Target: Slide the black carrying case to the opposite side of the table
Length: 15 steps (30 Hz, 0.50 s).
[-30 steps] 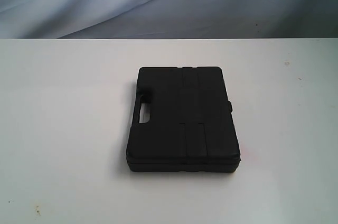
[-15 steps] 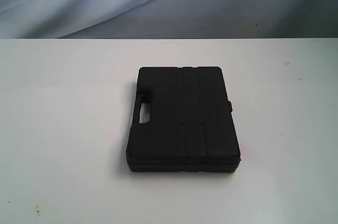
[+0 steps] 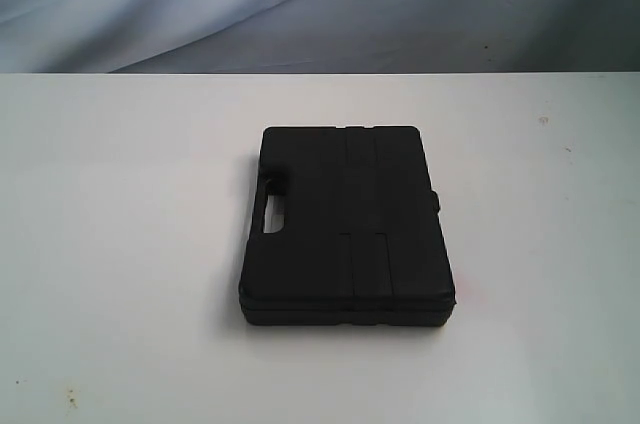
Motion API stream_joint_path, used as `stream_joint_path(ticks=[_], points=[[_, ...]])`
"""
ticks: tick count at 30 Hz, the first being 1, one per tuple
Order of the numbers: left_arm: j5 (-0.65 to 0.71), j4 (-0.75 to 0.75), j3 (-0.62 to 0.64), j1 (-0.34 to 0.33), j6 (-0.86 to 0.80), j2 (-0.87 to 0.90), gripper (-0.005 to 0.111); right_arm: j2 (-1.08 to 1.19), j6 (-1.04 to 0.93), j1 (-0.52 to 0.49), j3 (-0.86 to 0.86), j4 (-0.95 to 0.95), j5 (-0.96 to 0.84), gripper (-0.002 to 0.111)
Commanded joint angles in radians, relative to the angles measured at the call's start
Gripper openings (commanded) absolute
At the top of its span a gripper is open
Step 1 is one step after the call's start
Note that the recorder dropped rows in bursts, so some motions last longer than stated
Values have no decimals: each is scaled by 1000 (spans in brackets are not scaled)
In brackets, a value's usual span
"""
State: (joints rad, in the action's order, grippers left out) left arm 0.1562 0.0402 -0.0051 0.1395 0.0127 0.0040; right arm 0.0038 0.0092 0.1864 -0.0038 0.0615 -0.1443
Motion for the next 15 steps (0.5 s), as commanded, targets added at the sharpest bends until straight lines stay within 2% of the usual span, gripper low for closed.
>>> stream_joint_path(ticks=[1, 11, 15], points=[[-9, -9, 5, -1, 12, -4, 0, -4, 1, -7, 4, -15, 11, 0], [-11, -9, 5, -1, 12, -4, 0, -4, 1, -7, 4, -15, 11, 0], [-63, -9, 5, -1, 10, -4, 0, -4, -1, -7, 4, -15, 11, 0]])
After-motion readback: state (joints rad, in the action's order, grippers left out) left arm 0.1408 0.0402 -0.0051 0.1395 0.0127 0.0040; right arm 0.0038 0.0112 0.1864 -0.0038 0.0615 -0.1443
